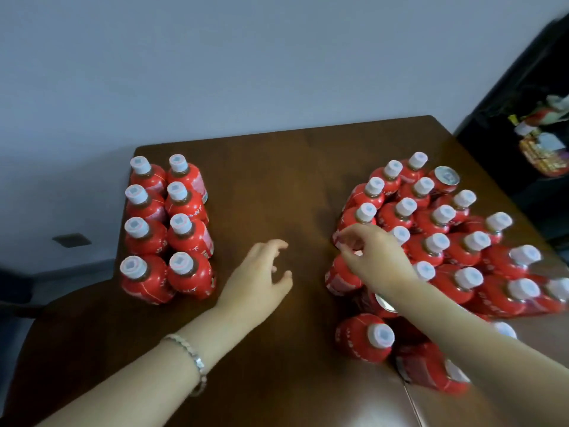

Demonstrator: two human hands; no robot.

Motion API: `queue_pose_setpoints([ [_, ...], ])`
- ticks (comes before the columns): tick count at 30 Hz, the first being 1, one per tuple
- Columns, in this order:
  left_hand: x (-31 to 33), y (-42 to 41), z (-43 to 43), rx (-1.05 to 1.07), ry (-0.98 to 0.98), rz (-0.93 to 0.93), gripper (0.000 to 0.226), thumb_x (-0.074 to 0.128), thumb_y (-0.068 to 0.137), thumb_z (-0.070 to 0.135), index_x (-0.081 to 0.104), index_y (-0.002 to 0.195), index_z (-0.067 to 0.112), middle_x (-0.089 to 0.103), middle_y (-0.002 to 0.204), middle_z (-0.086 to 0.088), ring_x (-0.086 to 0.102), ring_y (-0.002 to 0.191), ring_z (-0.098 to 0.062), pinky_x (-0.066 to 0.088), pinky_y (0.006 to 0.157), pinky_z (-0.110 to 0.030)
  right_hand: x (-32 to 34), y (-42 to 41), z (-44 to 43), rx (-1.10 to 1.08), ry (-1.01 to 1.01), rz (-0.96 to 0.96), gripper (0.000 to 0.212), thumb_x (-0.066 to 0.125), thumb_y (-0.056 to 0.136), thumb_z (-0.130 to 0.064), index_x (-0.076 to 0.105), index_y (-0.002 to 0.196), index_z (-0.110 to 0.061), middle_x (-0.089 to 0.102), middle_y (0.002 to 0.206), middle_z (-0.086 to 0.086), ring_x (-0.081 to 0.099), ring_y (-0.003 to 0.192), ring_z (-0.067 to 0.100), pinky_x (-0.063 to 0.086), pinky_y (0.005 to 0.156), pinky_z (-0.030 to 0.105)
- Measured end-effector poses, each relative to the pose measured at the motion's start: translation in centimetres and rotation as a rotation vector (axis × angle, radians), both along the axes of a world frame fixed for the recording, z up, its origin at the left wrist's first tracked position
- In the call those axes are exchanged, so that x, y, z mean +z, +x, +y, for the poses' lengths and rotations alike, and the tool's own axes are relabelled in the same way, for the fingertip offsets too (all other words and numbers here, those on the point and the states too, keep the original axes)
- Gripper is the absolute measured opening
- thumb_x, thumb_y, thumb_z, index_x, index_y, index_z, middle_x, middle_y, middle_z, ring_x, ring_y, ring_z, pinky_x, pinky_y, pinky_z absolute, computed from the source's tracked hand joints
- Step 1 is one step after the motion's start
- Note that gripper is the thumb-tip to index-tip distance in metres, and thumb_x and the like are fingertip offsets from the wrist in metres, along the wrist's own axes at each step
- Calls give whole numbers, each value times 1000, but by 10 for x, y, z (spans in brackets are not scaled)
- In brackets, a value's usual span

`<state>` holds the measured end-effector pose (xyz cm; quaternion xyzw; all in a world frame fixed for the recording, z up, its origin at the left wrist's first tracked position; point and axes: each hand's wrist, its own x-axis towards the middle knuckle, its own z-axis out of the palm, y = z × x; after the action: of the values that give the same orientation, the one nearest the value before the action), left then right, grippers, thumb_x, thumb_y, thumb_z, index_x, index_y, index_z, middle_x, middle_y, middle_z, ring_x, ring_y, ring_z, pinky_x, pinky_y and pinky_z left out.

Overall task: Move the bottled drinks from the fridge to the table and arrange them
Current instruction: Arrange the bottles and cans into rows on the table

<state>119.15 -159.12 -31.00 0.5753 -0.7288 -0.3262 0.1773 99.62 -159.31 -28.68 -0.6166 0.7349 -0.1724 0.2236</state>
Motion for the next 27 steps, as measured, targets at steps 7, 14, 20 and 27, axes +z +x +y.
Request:
queue_pose_setpoints([
  [7, -12, -109, -16, -396, 64, -167, 52, 56, 90, 32, 38, 139, 34, 40, 134, 6, 49, 116, -20, 47, 90, -39, -27, -89, -2, -35, 204, 208, 65, 59, 88, -17, 30, 145, -22, 33, 145, 8, 34, 133, 28, 35, 106, 40],
  [14, -18, -114, -17, -355, 85, -267, 21, 48, 92, 12, 49, 113, 13, 41, 113, -10, 56, 93, -35, 48, 80, -43, -31, -88, -14, -45, 204, 169, 39, 59, 85, -14, 47, 123, -15, 47, 120, 13, 55, 102, 36, 46, 82, 39],
  [20, -16, -52, -48, -140, 125, -301, 35, 55, 92, 24, 45, 125, 27, 39, 130, 0, 53, 113, -19, 48, 88, -25, -22, -49, -27, 115, 222, 115, 38, 63, 81, -19, 46, 115, -15, 45, 100, 6, 56, 88, 32, 47, 73, 36],
  [27, -11, 14, -115, 17, 2, -420, 32, 54, 92, 18, 46, 123, 19, 43, 123, -5, 57, 103, -25, 43, 79, -26, -16, 32, -94, 207, 129, -180, 29, 63, 83, -18, 46, 107, -22, 47, 103, 2, 54, 89, 20, 47, 78, 30],
])
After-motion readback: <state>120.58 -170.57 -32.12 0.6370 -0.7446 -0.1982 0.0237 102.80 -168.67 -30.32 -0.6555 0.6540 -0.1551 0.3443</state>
